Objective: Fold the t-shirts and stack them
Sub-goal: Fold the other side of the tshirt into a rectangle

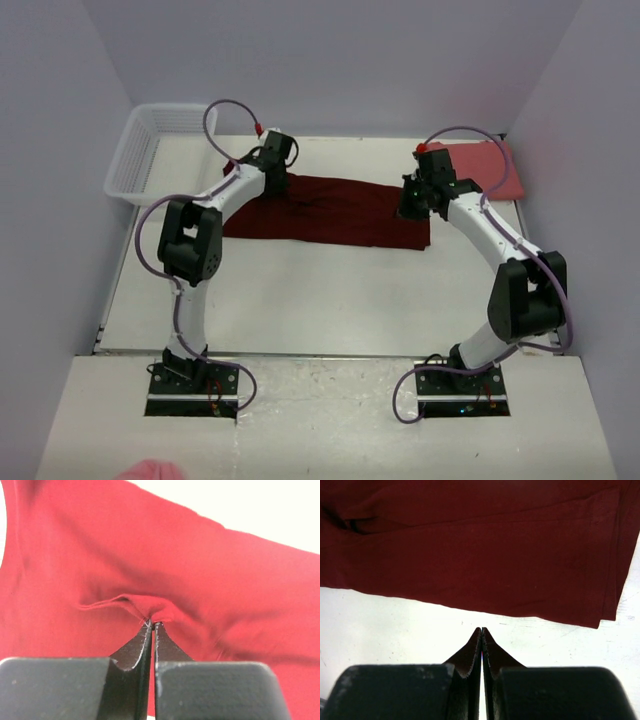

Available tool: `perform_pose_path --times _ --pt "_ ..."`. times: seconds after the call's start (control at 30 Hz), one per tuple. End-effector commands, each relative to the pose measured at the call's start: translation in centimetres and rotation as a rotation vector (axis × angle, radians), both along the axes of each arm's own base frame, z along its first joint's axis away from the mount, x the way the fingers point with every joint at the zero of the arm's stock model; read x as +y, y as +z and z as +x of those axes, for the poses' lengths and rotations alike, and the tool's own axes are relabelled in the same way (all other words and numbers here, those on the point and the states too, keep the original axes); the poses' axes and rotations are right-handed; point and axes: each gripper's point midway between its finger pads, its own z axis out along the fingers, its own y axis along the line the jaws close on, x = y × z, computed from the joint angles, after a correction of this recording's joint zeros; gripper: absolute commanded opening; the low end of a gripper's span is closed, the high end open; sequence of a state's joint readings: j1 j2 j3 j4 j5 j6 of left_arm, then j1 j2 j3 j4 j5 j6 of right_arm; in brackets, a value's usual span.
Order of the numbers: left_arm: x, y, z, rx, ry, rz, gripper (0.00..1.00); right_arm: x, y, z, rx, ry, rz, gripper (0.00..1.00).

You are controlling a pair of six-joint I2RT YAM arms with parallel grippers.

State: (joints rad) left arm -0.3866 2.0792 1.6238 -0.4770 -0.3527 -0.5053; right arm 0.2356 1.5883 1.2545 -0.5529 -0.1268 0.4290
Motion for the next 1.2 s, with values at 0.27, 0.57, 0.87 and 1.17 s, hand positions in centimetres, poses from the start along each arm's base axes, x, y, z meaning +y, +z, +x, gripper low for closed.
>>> perform_pose_path --times 0.27,0.57,0.87,1.17 --pt "-0.7 6.9 13.4 -0.413 -0.061 0.096 1.0 0.6 2.2 1.1 -0.061 0.013 0.016 0.0" --pt "1.0 10.9 3.7 -0.482 0.03 -0.061 0.97 0.8 0.0 1.4 -0.005 0.0 0.003 0.0" --pt "0.9 4.7 0.7 -0.26 -0.021 -0.049 0.0 3.2 -3.7 2.6 0.126 0.045 0.04 0.0" --pt "-0.9 3.7 3.4 -0.165 -0.046 -0.1 0.0 4.3 -8.5 4.6 0.259 0.027 -0.029 0.0"
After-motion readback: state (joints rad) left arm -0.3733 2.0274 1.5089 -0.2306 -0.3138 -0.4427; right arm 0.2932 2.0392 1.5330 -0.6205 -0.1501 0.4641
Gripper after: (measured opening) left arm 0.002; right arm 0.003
